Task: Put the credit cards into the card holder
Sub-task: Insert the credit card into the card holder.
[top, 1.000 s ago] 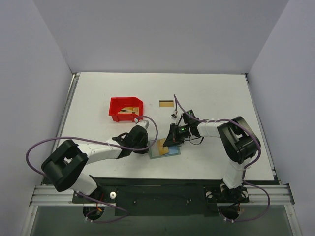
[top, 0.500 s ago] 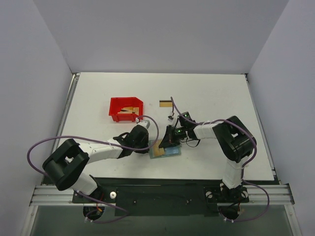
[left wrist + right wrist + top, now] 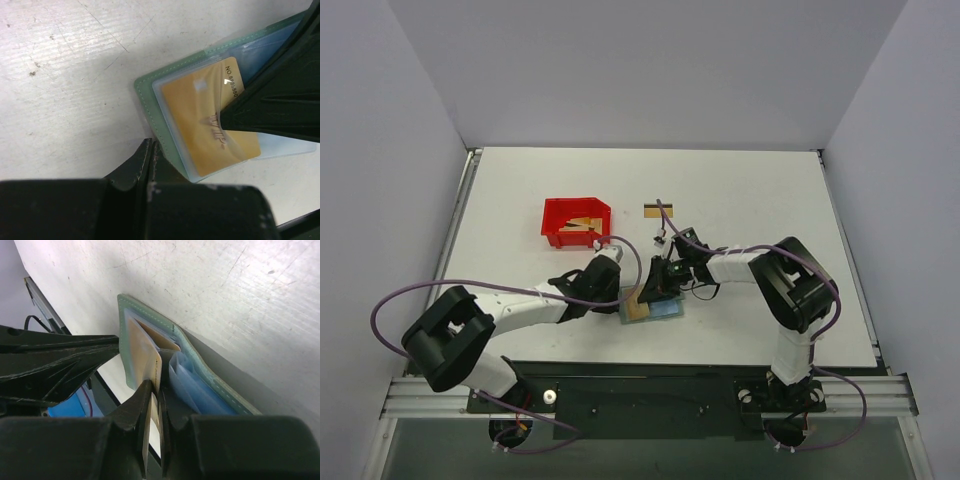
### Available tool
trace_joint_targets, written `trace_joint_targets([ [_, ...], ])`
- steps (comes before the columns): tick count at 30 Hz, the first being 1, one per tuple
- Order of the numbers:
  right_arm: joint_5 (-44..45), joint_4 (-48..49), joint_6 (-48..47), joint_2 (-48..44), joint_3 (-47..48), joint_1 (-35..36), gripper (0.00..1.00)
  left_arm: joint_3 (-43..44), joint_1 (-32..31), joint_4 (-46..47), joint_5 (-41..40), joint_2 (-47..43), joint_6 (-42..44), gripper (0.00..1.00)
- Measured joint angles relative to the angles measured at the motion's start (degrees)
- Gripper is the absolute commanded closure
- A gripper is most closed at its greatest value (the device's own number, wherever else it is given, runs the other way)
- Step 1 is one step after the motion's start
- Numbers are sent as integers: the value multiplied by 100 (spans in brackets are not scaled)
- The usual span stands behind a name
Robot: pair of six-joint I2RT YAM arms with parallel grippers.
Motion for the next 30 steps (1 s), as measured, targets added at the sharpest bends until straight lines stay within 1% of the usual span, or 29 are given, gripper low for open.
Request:
trace_joint_targets([
  [4,98,-107,-31,-2,50,85,93,149,-24,-210,-28,-149,39,98],
  [10,192,-273,-92,-33,114,101,89,413,-111,201,238,-136,109,98],
  [14,282,-361,-138,-79,127,125,85,417,-164,479,424,116,125,98],
  [19,367,-457,-175,-133,146,138,81,334,-236,599,522,334,94,99],
  [28,787,-730,-302,-350,177,262,73,-55,-245,964,527,201,-140,100],
  [30,907,-804,-321,-413,177,293,69,-107,-249,1051,531,201,-168,100],
])
